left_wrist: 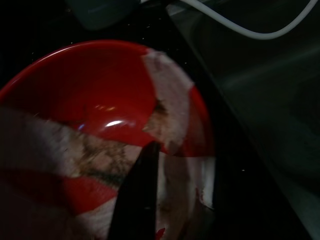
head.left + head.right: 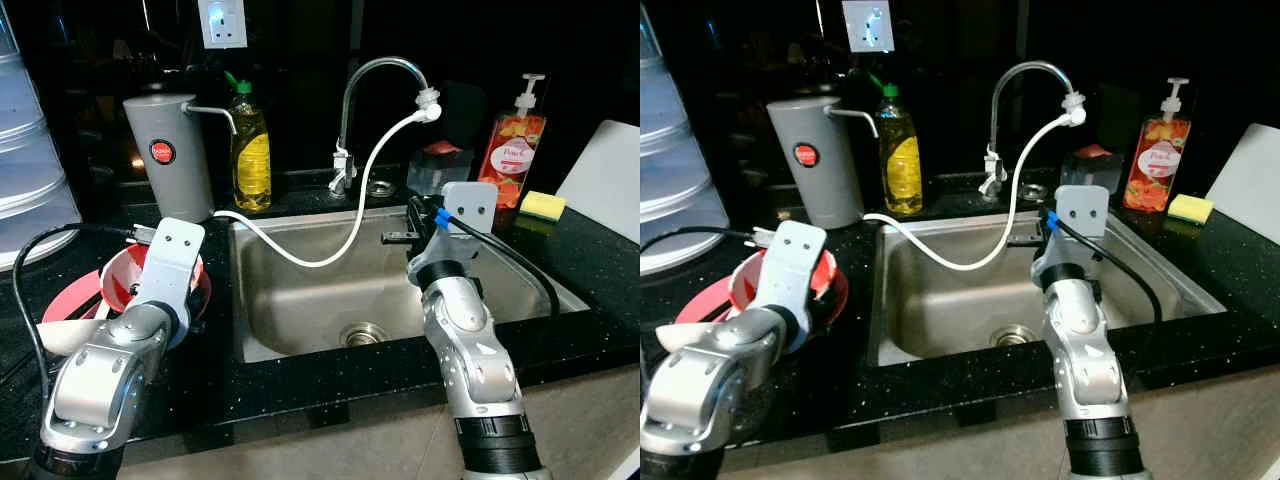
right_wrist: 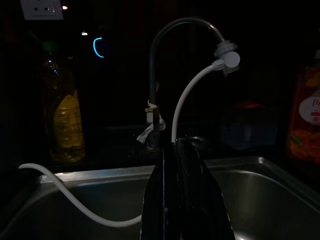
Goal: Kitchen organization
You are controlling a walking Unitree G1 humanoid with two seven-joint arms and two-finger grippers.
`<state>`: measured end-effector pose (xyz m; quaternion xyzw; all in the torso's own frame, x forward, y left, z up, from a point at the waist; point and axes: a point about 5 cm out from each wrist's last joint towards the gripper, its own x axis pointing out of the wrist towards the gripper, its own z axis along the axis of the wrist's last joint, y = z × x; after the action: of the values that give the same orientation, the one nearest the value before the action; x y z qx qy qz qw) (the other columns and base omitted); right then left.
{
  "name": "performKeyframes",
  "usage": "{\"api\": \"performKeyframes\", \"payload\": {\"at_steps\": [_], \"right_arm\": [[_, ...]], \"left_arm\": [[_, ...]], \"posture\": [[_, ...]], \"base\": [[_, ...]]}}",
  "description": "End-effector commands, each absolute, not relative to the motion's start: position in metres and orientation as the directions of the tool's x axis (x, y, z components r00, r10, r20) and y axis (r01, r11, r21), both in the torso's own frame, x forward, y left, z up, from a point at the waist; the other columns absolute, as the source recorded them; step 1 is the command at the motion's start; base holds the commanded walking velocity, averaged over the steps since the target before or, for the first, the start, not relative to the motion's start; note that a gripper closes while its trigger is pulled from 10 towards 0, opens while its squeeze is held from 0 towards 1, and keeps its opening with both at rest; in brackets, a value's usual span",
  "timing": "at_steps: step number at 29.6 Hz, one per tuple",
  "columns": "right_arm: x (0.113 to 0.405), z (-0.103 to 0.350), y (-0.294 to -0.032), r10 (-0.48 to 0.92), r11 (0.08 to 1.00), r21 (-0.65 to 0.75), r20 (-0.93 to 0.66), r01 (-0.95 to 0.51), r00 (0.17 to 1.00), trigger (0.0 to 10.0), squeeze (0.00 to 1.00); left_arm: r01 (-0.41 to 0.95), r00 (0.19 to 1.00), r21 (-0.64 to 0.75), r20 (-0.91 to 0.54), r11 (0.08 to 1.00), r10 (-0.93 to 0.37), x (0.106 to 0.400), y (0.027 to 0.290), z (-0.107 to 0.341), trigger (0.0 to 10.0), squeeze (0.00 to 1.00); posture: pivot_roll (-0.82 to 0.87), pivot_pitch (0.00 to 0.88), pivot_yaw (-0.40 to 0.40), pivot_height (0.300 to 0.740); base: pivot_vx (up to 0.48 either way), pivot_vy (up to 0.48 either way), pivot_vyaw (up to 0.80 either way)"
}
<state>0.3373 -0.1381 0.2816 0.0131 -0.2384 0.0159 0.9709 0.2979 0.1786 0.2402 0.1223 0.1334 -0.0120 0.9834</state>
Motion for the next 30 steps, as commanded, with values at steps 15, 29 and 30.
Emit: {"api": "performKeyframes", "payload": {"at_steps": [15, 29, 30], "right_arm": [[0.336, 0.279, -0.135, 0.027, 0.999, 0.027, 0.461, -0.044, 0.887, 10.0, 0.0], [0.336, 0.279, -0.13, 0.099, 0.974, 0.141, 0.448, -0.18, 0.888, 10.0, 0.0], [0.336, 0.279, -0.13, 0.099, 0.974, 0.141, 0.448, -0.18, 0.888, 10.0, 0.0]], "left_arm": [[0.034, 0.993, 0.427, -0.12, 0.904, 0.019, 0.304, 0.183, 0.254, 10.0, 0.0], [0.166, 0.935, 0.716, 0.105, 0.678, -0.34, 0.3, 0.157, 0.279, 10.0, 0.0], [0.166, 0.935, 0.716, 0.105, 0.678, -0.34, 0.3, 0.157, 0.279, 10.0, 0.0]], "posture": [[-0.01, 0.042, 0.029, 0.74], [-0.02, 0.034, 0.025, 0.74], [-0.02, 0.034, 0.025, 0.74]], "base": [[0.0, 0.0, 0.0], [0.0, 0.0, 0.0], [0.0, 0.0, 0.0]]}}
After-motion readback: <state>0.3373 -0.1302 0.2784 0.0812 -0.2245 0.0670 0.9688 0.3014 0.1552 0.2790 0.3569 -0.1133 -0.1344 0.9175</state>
